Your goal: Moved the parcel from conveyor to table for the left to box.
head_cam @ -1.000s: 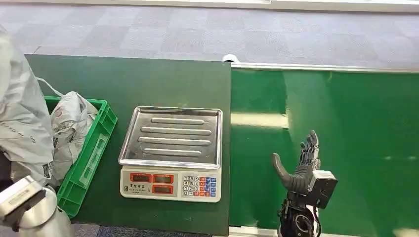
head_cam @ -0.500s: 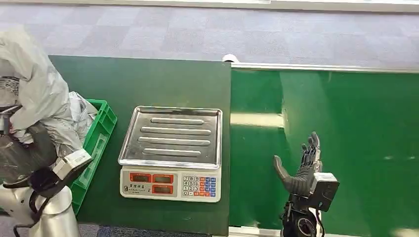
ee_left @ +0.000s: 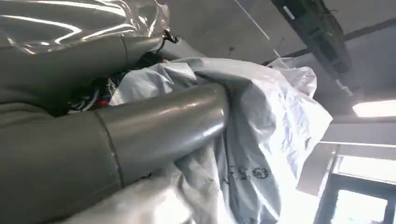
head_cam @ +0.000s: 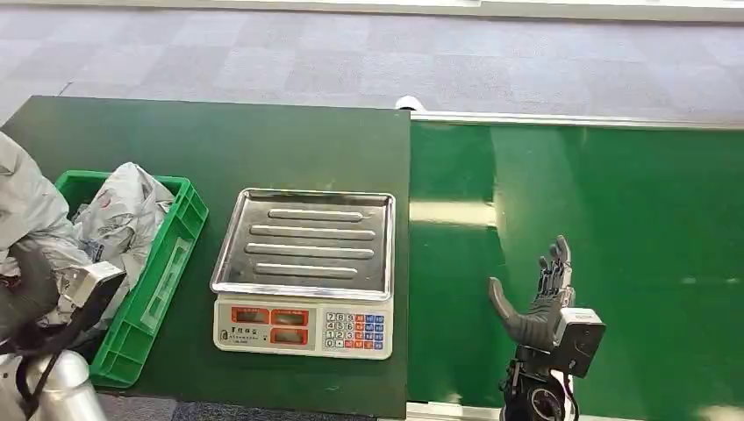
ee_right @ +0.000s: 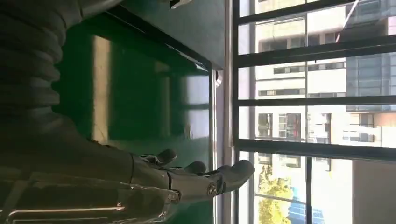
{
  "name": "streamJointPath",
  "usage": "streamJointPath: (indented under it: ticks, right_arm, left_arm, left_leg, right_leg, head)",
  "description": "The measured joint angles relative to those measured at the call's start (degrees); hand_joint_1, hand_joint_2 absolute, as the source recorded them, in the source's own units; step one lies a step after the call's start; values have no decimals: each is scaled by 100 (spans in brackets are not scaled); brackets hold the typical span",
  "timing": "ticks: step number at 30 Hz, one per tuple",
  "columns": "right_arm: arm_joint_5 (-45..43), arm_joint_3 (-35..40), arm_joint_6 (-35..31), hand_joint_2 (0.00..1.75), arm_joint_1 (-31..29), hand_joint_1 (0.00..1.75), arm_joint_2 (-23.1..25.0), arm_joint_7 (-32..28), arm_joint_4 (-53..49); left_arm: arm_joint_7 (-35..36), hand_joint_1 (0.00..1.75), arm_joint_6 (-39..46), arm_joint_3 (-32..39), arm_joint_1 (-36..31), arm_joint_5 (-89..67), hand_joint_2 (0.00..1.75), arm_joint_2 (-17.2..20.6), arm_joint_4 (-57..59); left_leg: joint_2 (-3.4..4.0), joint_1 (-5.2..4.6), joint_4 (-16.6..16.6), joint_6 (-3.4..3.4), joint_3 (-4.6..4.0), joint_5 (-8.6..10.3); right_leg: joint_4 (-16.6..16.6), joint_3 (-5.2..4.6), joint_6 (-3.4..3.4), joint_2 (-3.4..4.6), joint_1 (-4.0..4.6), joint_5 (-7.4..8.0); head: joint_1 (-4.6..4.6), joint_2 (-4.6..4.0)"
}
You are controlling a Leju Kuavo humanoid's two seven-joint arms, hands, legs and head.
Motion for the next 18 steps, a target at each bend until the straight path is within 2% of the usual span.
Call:
streamJointPath:
  ticks: [1, 2, 3, 7, 18]
  right_arm:
    - [0, -4, 0, 175, 2, 0, 0, 0, -7]
    - [0, -11, 0, 175, 2, 0, 0, 0, -9]
    - [0, -18, 0, 175, 3, 0, 0, 0, -9]
    - [-33, -39, -2, 175, 3, 0, -9, 7, -9]
    - [-37, -48, -4, 175, 0, 0, -22, 7, -9]
  left_arm:
    - [0, 126, 0, 77, -12, -42, 0, 0, 0]
    - [0, 7, 2, 167, -27, -49, 0, 0, 0]
    - [0, 0, 2, 248, -37, -9, 0, 0, 0]
    - [0, 0, 4, 492, -39, 155, 0, 0, 18]
    - [0, 0, 4, 558, -53, 459, 0, 0, 201]
  left_leg:
    - [0, 0, 0, 0, 0, 0]
    - [1, 0, 0, 0, 1, 0]
    - [2, 1, 0, 0, 1, 0]
    - [-2, 1, 0, 0, 1, 0]
    - [-2, 1, 0, 0, 2, 0]
  right_leg:
    - [0, 0, 0, 0, 0, 0]
    - [0, 0, 0, 0, 0, 0]
    - [0, 0, 0, 0, 1, 0]
    - [0, -1, 0, 0, 1, 0]
    - [0, 0, -1, 0, 0, 0]
  head:
    - [0, 0]
    - [0, 0]
    - [0, 0]
    - [0, 0]
    - [0, 0]
